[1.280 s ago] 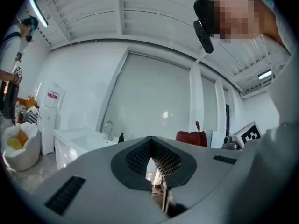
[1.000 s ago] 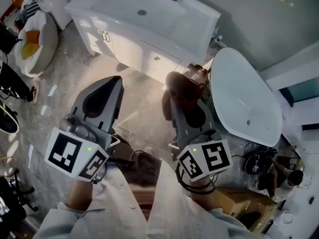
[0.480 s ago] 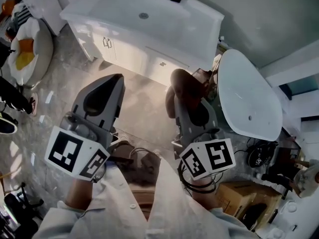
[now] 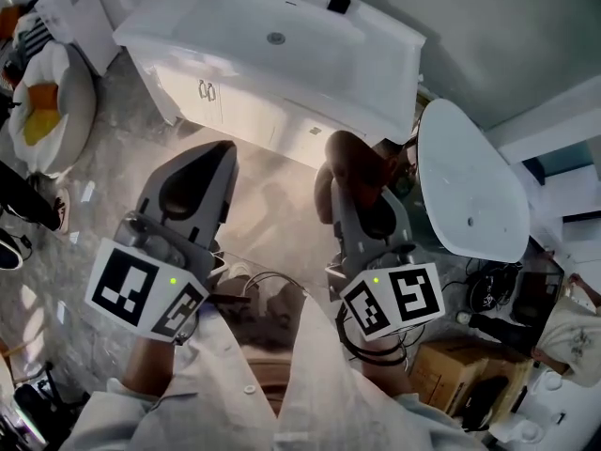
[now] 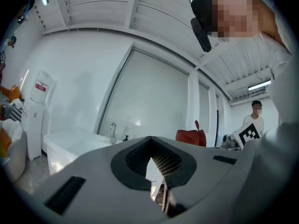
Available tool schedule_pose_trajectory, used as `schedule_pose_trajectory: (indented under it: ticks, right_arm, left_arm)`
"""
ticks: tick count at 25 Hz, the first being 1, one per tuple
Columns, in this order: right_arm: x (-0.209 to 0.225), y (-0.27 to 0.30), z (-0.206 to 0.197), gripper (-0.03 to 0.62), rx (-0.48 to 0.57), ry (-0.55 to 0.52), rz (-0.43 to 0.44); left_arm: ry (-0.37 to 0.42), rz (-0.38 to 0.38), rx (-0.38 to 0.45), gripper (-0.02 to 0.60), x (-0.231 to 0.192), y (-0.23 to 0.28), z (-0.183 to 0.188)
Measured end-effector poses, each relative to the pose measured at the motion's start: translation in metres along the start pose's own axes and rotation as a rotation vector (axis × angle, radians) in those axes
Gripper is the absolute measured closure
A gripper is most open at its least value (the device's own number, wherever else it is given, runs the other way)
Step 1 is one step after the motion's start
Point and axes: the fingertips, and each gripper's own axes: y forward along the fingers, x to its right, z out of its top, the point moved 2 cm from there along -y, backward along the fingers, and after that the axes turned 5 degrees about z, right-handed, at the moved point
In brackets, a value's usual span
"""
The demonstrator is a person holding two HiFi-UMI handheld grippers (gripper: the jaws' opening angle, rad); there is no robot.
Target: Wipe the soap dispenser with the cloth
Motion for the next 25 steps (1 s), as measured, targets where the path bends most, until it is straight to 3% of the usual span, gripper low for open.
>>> schedule_pose_trajectory:
  ticks: [9, 25]
  right_arm:
    - [-0.021, 0.006, 0.002, 0.539, -0.006, -0.016, -0.020]
    - [-0.008, 0.043, 0.010, 0.539, -0.005, -0.021, 0.012]
  left_arm:
    - [-0.016, -0.019, 0.002, 0.584, -0.017, -0.014, 0.000]
    - [-0.032, 0.026, 0.009, 0.584, -0.041, 0.003, 0.001]
